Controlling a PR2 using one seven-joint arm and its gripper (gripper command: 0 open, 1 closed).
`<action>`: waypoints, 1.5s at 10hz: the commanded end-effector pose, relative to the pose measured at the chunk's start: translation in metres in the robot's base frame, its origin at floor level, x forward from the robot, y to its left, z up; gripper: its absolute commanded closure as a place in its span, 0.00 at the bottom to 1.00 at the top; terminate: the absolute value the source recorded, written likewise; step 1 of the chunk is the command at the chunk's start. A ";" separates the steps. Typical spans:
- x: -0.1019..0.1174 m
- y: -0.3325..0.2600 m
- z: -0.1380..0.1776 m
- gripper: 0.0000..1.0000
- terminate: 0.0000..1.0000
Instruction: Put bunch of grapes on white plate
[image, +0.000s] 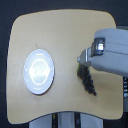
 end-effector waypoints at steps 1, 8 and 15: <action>0.000 0.041 -0.049 0.00 0.00; -0.003 0.027 -0.107 0.00 0.00; -0.008 0.029 -0.124 0.00 0.00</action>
